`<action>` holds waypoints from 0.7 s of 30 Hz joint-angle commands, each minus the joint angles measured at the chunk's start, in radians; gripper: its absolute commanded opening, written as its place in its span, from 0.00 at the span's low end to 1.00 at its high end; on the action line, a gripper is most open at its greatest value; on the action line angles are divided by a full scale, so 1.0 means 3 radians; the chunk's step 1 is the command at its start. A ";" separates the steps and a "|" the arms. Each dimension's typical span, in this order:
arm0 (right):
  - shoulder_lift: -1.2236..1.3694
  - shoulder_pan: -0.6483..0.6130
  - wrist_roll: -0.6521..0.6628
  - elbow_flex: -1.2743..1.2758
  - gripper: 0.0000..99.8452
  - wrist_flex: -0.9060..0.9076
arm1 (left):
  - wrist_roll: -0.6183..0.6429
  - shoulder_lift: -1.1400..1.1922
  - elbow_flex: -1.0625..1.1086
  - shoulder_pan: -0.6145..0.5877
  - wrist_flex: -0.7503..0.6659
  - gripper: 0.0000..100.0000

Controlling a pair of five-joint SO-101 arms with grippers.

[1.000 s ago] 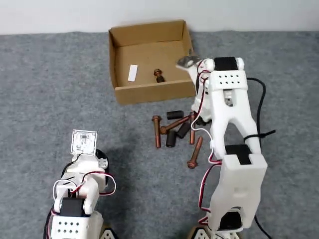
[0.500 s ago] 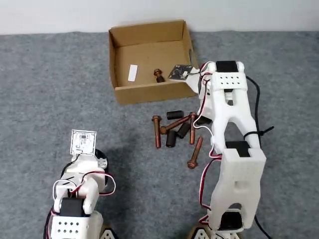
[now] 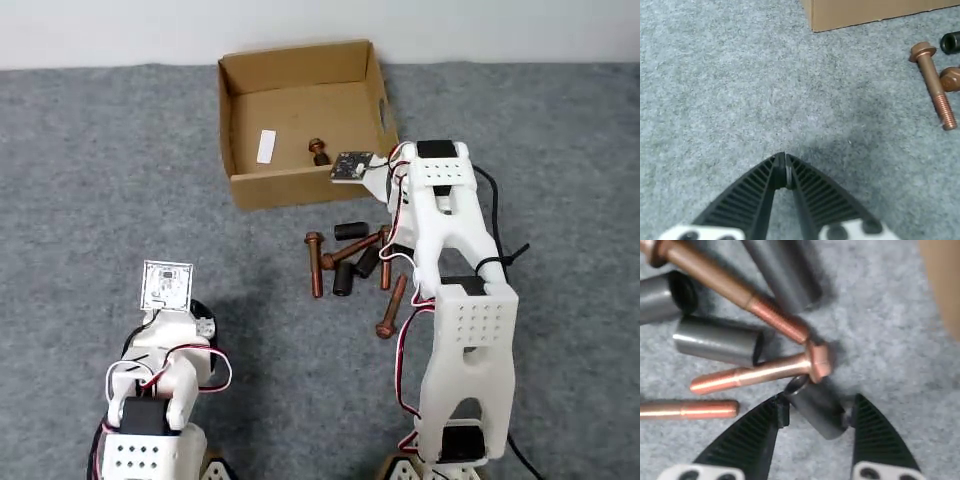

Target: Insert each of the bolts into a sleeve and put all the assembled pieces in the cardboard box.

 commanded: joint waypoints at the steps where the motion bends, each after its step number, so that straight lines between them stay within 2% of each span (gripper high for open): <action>1: 0.0038 -0.0069 0.0036 -0.0092 0.10 -0.0023 | 0.0020 -0.0031 -0.0018 -0.0010 0.0010 0.01; 4: 0.0038 -0.0064 0.0020 -0.0097 0.00 0.0013 | 0.0020 -0.0031 -0.0018 -0.0010 0.0010 0.01; 7: -0.0028 -0.0054 -0.0051 -0.0199 0.01 0.0207 | 0.0020 -0.0031 -0.0018 -0.0113 -0.0026 0.01; 16: -0.0524 -0.0064 -0.0839 -0.0629 0.01 0.1046 | 0.0020 -0.0015 -0.0018 -0.0128 -0.0061 0.01; 18: -0.0713 -0.0038 -0.1125 -0.0614 0.01 0.1082 | 0.0020 -0.0015 -0.0018 -0.0123 -0.0061 0.01; 21: -0.1061 -0.0028 -0.1780 -0.0557 0.01 0.1077 | 0.0020 -0.0015 -0.0018 -0.0123 -0.0061 0.01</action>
